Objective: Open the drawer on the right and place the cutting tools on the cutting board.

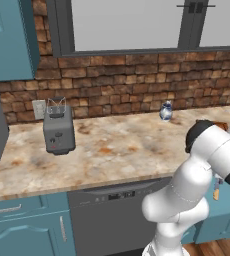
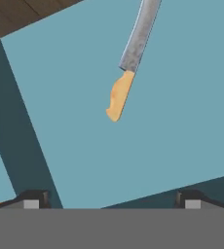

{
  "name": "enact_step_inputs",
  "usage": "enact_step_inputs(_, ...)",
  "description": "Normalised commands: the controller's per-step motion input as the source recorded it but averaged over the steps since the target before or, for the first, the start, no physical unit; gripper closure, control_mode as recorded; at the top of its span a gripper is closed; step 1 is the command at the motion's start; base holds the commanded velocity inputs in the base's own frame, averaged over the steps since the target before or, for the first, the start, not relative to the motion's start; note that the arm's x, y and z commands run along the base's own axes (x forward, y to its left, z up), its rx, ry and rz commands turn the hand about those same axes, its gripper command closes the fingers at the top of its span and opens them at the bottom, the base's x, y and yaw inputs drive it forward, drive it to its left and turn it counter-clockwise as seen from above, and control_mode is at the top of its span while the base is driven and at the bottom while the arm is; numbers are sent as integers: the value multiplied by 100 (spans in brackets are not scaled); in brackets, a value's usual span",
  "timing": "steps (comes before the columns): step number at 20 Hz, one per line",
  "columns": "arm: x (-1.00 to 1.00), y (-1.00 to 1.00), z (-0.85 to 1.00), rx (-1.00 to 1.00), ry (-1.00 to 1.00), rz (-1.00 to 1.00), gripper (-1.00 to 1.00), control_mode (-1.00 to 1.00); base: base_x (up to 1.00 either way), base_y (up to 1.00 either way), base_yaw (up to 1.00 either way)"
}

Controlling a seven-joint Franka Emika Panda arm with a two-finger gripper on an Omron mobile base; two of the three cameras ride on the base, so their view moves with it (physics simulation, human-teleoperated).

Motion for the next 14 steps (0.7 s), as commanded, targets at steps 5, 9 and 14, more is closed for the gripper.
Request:
enact_step_inputs(5,0,0,-49,0,-1,2,-100,-100,0,0,0)
enact_step_inputs(9,9,0,-31,0,-10,0,-100,-100,0,0,0)
enact_step_inputs(14,10,0,-12,0,-13,0,-100,-100,0,0,0)
